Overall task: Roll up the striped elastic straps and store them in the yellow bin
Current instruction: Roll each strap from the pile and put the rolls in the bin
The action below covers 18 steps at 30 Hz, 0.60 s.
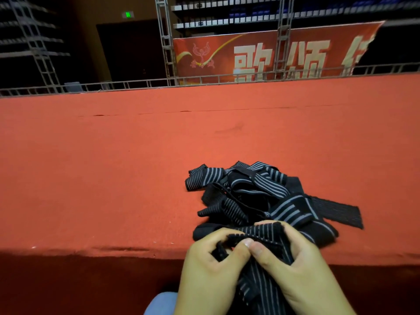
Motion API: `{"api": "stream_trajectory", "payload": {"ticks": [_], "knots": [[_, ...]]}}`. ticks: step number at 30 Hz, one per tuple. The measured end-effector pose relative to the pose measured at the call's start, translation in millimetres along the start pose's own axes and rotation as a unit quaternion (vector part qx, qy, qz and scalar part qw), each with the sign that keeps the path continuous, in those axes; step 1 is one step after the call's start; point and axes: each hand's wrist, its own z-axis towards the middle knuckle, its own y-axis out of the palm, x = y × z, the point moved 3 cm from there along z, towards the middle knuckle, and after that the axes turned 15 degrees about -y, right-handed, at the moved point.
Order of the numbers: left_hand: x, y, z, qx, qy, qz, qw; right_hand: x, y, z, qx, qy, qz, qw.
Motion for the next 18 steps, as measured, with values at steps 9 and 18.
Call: {"api": "stream_trajectory", "payload": {"ticks": [9, 18], "knots": [[9, -2, -22, 0.036, 0.034, -0.037, 0.998, -16, -10, -38, 0.015, -0.023, -0.057, 0.998], [24, 15, -31, -0.029, 0.037, -0.026, 0.999, -34, -22, -46, 0.013, -0.037, -0.096, 0.995]]}}
